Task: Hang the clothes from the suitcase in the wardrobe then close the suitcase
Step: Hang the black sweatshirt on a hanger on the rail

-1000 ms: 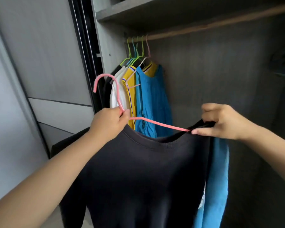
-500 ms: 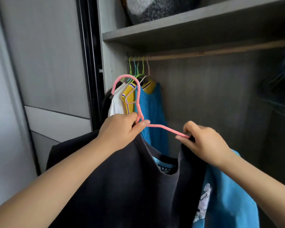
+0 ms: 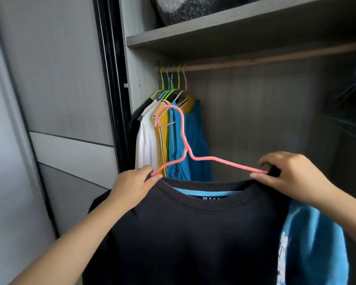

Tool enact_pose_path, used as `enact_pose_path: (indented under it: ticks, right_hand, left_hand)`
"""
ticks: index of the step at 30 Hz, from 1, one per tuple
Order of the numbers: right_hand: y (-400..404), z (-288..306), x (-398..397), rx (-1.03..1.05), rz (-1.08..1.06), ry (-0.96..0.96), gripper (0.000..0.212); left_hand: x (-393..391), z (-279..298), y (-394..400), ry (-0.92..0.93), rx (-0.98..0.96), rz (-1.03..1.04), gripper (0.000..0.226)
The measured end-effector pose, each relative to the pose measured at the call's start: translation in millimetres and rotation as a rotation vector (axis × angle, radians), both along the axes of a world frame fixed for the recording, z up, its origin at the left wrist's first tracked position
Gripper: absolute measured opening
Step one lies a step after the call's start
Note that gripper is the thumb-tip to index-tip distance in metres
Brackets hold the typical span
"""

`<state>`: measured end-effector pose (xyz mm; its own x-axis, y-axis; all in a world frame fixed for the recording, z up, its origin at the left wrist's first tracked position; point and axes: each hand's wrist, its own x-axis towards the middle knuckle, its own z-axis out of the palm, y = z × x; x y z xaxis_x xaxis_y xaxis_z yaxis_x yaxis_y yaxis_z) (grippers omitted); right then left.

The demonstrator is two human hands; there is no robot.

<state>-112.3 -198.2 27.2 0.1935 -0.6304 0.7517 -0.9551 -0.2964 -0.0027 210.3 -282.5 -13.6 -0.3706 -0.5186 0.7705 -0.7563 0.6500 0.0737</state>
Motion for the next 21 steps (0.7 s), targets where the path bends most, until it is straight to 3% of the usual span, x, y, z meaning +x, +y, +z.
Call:
enact_pose_path:
  ticks: [2, 4, 7, 12, 21]
  right_hand:
    - [5, -4, 6, 0.128, -0.122, -0.067, 0.040]
    - [4, -10, 7, 0.299, -0.223, -0.073, 0.036]
    - [7, -18, 13, 0.466, -0.209, -0.133, 0.052]
    - [22, -34, 33, 0.327, -0.112, -0.242, 0.054]
    - [61, -26, 67, 0.272, -0.124, -0.143, 0.046]
  left_hand:
    - [6, 2, 0, -0.006, -0.064, 0.010, 0.040]
    - [10, 8, 0, -0.028, -0.108, 0.021, 0.045]
    - [12, 18, 3, -0.081, -0.095, 0.013, 0.049]
    - [26, 31, 7, -0.154, -0.183, 0.001, 0.038]
    - [44, 26, 38, -0.101, -0.165, -0.007, 0.032]
